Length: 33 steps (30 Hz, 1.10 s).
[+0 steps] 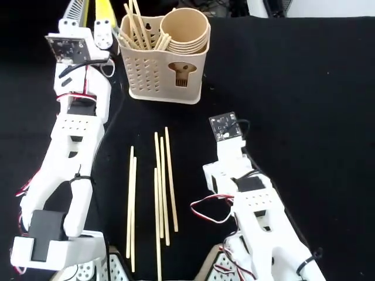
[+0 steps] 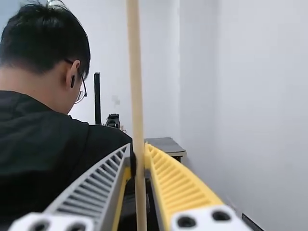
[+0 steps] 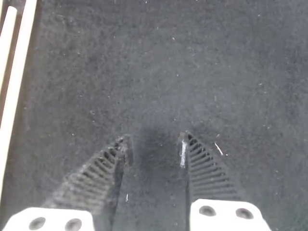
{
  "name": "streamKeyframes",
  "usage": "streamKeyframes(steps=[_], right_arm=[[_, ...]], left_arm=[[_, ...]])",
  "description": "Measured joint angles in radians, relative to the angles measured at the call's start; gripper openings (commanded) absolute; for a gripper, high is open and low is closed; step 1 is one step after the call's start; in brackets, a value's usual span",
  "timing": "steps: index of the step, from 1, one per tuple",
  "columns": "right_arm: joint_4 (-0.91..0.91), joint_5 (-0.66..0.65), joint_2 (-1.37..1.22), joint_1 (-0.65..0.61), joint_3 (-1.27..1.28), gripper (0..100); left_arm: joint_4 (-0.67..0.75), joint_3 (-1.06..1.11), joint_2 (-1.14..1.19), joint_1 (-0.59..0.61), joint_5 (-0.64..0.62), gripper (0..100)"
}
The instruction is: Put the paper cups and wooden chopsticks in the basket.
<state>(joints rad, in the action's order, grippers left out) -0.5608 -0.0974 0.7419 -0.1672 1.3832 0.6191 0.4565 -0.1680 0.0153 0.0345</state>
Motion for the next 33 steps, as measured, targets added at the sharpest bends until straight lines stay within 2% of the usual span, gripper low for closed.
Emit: streamKeyframes(steps=[10,14,20,22,26,33], right_arm=[[0.000,0.000,0.000,0.000,0.000,17.2],[0.002,0.000,0.000,0.000,0.000,17.2],[0.002,0.000,0.000,0.000,0.000,17.2],[0.002,0.000,0.000,0.000,0.000,17.2],[0.002,0.000,0.000,0.000,0.000,17.2],[0.002,0.000,0.000,0.000,0.000,17.2]], left_arm=[[0.087,0.000,-0.020,-0.002,-0.005,3],[0.081,0.000,-0.034,-0.018,-0.103,3],[-0.169,-0.029,-0.034,-0.018,-0.402,3],[-0.241,-0.048,-0.034,-0.015,-0.433,3],[-0.276,-0.052,-0.034,-0.006,-0.442,3],[-0.278,0.008,-0.034,-0.008,-0.258,3]])
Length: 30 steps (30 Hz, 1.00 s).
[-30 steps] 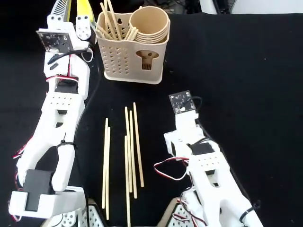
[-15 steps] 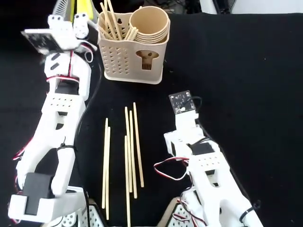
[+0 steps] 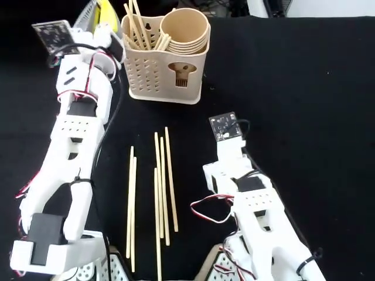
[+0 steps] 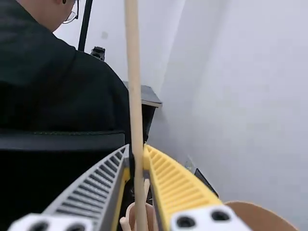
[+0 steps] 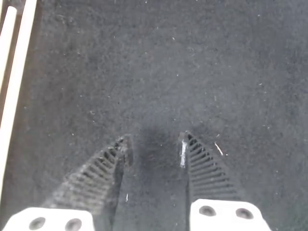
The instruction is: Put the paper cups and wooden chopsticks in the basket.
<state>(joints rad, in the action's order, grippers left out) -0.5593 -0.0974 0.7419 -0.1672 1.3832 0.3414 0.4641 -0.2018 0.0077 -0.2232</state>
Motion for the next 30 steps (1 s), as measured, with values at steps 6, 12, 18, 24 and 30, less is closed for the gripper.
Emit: streamKeyframes(steps=[6,12,18,24,30], right_arm=[[0.000,0.000,0.000,0.000,0.000,17.2],[0.000,0.000,0.000,0.000,0.000,17.2],[0.000,0.000,0.000,0.000,0.000,17.2],[0.000,0.000,0.000,0.000,0.000,17.2],[0.000,0.000,0.000,0.000,0.000,17.2]], left_arm=[[0.000,-0.003,0.080,-0.002,0.068,3],[0.005,-0.012,0.121,-0.002,0.083,7],[0.021,-0.012,0.121,0.003,0.083,19],[0.021,0.006,0.104,0.005,0.083,19],[0.021,0.103,-0.058,0.005,0.083,19]])
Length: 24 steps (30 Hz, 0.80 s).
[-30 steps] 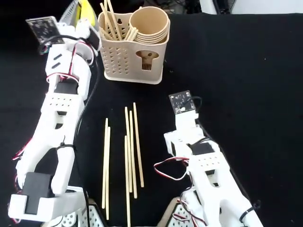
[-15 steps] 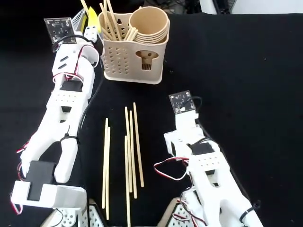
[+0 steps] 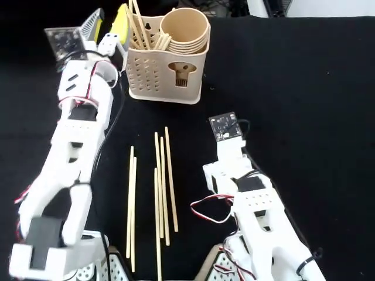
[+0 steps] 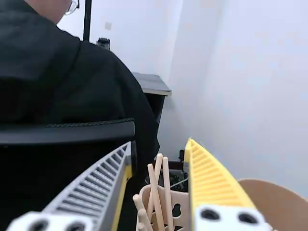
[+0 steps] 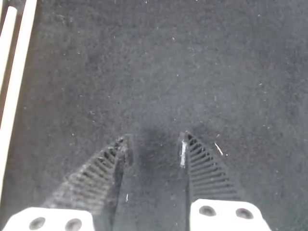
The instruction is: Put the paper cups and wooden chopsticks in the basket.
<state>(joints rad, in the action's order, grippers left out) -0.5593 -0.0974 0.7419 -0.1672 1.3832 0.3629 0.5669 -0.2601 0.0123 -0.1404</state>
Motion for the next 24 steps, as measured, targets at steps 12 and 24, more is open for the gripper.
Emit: streamKeyframes(steps=[12,24], right_arm=[[0.000,0.000,0.000,0.000,0.000,17.3],[0.000,0.000,0.000,0.000,0.000,17.3]], left_arm=[[-0.580,0.397,-0.654,0.000,0.153,19],[-1.386,0.508,-0.726,0.035,0.318,26]])
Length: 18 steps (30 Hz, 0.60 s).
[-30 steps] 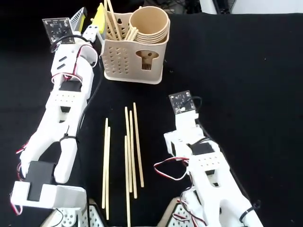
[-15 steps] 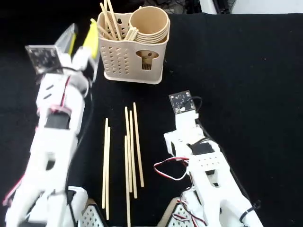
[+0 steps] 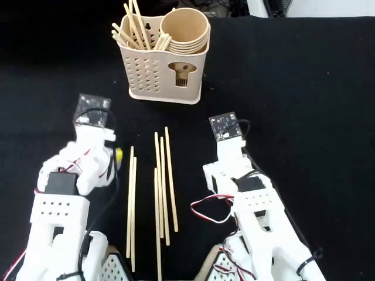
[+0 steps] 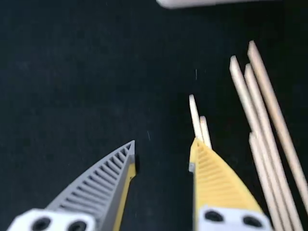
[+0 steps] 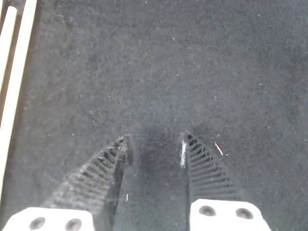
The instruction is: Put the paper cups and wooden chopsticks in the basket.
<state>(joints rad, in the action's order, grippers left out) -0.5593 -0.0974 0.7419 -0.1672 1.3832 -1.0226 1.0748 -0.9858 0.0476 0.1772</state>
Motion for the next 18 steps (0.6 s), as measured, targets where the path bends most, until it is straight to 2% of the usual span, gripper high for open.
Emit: streamKeyframes(steps=[3,9,14,18], right_arm=[[0.000,0.000,0.000,0.000,0.006,17.3],[0.000,0.000,0.000,0.000,0.009,17.3],[0.000,0.000,0.000,0.000,0.009,17.3],[0.000,0.000,0.000,0.000,0.009,17.3]], left_arm=[[-0.012,0.018,0.064,-0.003,0.005,31],[0.015,0.025,0.242,-0.048,0.005,31],[0.071,0.021,0.405,-0.058,0.005,26],[0.072,-0.025,0.517,-0.058,0.005,25]])
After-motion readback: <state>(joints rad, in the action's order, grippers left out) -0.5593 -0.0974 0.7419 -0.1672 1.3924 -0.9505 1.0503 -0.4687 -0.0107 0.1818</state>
